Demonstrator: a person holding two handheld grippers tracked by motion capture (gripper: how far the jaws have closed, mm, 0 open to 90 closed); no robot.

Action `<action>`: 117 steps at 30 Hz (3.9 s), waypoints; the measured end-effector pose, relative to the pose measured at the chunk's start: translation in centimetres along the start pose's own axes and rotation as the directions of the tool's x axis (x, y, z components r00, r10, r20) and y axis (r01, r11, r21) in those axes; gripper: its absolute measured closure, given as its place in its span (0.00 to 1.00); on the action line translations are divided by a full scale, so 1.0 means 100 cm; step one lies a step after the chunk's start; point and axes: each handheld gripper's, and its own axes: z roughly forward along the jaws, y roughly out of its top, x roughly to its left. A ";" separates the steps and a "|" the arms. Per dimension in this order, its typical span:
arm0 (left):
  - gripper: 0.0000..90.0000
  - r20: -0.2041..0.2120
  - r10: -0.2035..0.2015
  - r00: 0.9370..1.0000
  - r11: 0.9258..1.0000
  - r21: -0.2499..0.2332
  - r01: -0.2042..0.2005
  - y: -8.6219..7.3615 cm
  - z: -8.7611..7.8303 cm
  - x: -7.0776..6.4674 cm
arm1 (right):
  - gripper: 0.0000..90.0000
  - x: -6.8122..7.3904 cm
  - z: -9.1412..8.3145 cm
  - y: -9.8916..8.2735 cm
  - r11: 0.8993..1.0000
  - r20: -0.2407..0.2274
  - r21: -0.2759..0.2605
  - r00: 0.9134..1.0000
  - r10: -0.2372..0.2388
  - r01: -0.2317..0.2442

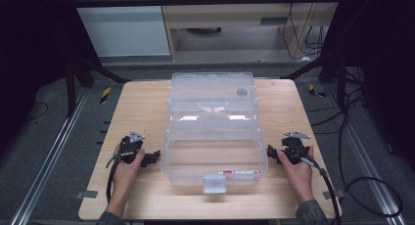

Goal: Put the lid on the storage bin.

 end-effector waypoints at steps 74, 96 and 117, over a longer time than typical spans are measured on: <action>0.04 0.312 0.577 0.755 0.813 -0.132 -0.567 0.086 -0.136 -0.123 | 0.55 0.132 -0.109 0.202 0.451 -0.365 -0.150 0.375 -0.852 0.880; 0.23 0.388 0.642 0.661 0.733 -0.060 -0.677 0.071 -0.110 -0.149 | 0.89 0.134 -0.087 0.211 0.326 -0.417 -0.104 0.257 -0.872 0.939; 0.70 0.418 0.643 0.642 0.717 -0.035 -0.696 0.059 -0.099 -0.148 | 0.90 0.135 -0.078 0.213 0.304 -0.415 -0.070 0.250 -0.875 0.950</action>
